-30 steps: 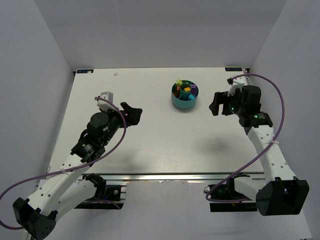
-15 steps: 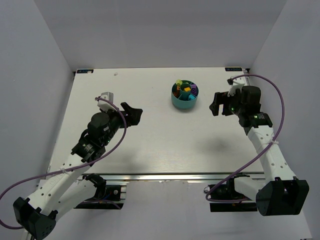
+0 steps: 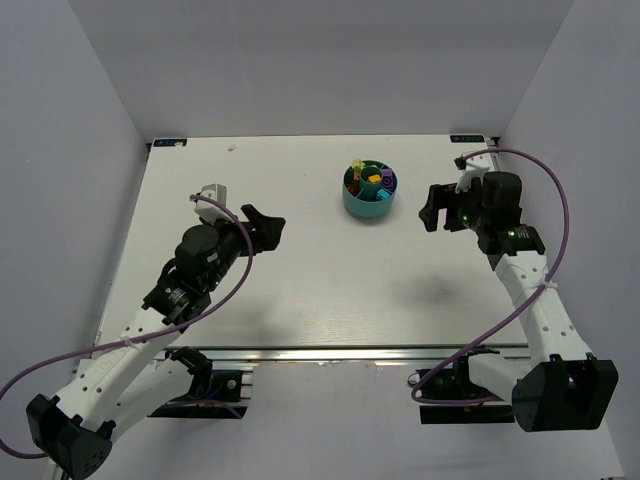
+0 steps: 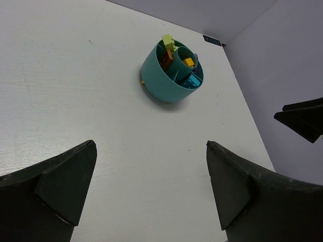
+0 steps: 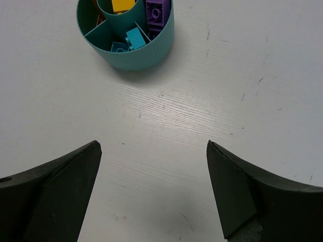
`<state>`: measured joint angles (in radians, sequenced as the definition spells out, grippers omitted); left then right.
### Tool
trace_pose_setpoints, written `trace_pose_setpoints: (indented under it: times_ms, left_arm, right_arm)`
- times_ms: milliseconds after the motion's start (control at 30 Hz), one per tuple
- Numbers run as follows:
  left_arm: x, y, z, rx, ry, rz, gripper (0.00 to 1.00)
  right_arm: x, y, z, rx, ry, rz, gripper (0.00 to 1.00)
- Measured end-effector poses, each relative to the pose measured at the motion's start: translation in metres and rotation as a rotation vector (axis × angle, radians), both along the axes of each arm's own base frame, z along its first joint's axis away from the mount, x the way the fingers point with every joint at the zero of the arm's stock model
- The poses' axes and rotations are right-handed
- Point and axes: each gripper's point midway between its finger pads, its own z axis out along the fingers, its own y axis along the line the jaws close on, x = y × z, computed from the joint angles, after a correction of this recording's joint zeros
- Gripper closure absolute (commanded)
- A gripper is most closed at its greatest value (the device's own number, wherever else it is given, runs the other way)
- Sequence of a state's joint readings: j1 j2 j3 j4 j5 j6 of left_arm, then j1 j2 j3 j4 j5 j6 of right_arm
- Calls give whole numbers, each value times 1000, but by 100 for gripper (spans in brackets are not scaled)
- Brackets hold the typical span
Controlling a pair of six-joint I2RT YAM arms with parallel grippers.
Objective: Sort the legos into containers by color
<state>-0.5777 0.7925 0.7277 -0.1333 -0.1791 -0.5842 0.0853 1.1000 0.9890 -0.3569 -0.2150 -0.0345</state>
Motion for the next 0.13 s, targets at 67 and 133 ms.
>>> trace_pose_setpoints:
  times_ms: [67,133]
  left_arm:
    - [0,0,0,0,0,0,2]
    - [0,0,0,-1,0,0,2]
  right_arm:
    - [0,0,0,-1,0,1,11]
    - [0,0,0,-2,-1,2,10]
